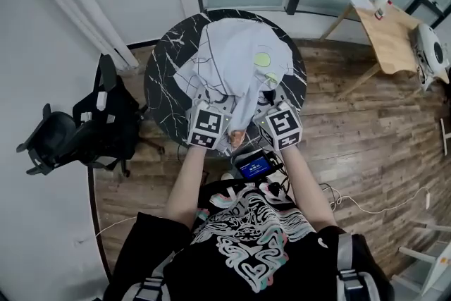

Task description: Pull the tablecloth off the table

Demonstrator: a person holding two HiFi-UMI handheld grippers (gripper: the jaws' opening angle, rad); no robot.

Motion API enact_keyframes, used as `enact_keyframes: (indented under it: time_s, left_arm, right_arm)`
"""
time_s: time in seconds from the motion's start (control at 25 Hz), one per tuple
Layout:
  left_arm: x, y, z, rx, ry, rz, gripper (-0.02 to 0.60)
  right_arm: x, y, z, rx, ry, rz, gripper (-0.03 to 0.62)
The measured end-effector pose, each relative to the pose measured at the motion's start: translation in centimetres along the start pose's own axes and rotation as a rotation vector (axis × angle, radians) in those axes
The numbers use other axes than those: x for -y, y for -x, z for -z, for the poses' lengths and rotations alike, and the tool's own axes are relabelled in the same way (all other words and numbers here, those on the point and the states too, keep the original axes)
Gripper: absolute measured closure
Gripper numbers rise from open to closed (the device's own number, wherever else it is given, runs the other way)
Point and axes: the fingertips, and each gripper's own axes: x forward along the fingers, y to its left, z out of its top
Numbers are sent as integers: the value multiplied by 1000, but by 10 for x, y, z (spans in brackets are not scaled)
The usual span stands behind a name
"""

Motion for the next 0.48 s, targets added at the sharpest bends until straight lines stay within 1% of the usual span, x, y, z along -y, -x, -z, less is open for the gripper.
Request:
enact_keyframes:
  time_s: [0.24,0.36,0.48]
  left_arm:
    - [-6,18,-26,40,-12,-15,417]
    - [-6,23,-36,58,-18,-32,417]
    - [-6,23,-52,96,-7,-62,419]
  right_arm:
    - [-11,5,-29,43,19,8,457]
    - [-12,8,-39,74,-1,-4,459]
    - [-6,12,-51,120,-38,-31,459]
